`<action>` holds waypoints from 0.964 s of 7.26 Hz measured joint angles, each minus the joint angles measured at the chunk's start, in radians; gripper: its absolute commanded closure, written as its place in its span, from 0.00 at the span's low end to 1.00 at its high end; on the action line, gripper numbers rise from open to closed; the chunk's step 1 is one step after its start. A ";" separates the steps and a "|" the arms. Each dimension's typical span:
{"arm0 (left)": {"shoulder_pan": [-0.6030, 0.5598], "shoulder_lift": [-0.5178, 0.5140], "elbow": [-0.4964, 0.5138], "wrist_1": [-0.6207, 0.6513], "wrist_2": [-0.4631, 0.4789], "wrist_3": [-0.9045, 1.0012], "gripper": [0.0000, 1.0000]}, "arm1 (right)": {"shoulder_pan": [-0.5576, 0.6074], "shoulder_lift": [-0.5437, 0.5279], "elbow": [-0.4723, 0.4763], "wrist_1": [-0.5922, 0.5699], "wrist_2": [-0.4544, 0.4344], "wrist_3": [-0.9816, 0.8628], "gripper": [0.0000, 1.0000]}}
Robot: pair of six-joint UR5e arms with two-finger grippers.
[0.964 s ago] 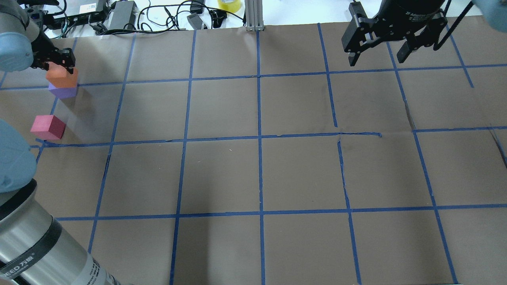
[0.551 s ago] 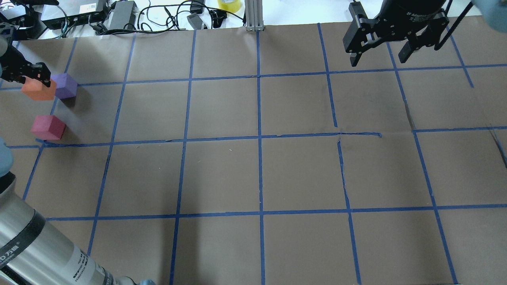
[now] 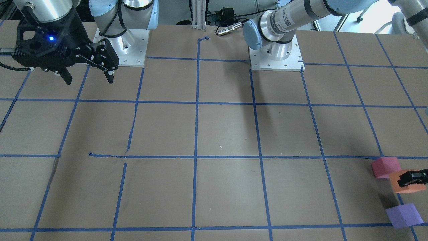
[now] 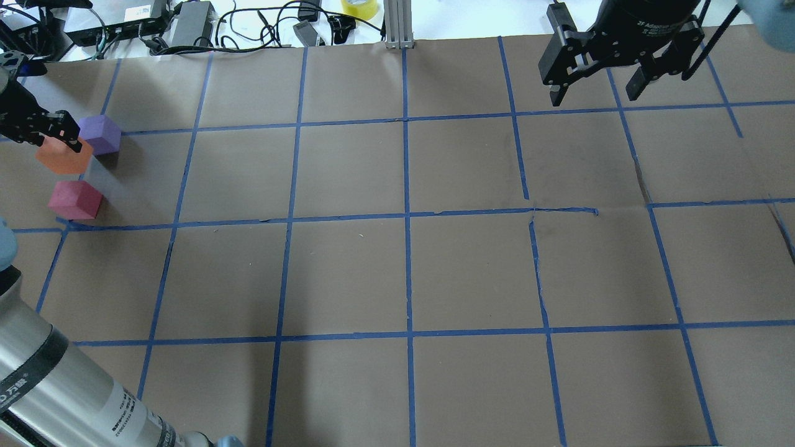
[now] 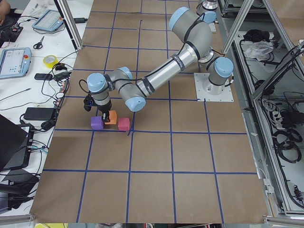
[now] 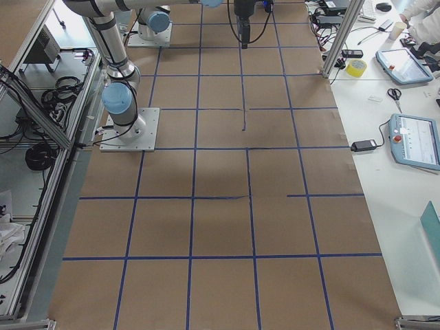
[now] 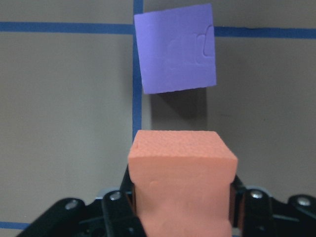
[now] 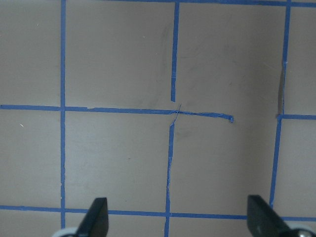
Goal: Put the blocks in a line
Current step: 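Lower the orange cube into the gap between the purple and pink cubes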
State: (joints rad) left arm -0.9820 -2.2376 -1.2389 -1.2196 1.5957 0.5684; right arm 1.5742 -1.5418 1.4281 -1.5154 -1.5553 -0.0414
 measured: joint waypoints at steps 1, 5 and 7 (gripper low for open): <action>0.000 -0.007 0.002 0.004 -0.001 0.006 1.00 | 0.000 0.000 0.000 0.001 0.000 0.000 0.00; 0.000 -0.039 0.003 0.045 -0.006 0.013 1.00 | 0.000 0.000 0.000 0.001 -0.001 -0.002 0.00; 0.000 -0.050 0.003 0.054 -0.007 0.012 1.00 | 0.000 -0.001 0.000 0.000 -0.002 -0.003 0.00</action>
State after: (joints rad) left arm -0.9818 -2.2875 -1.2363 -1.1657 1.5892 0.5807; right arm 1.5738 -1.5430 1.4279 -1.5157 -1.5570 -0.0446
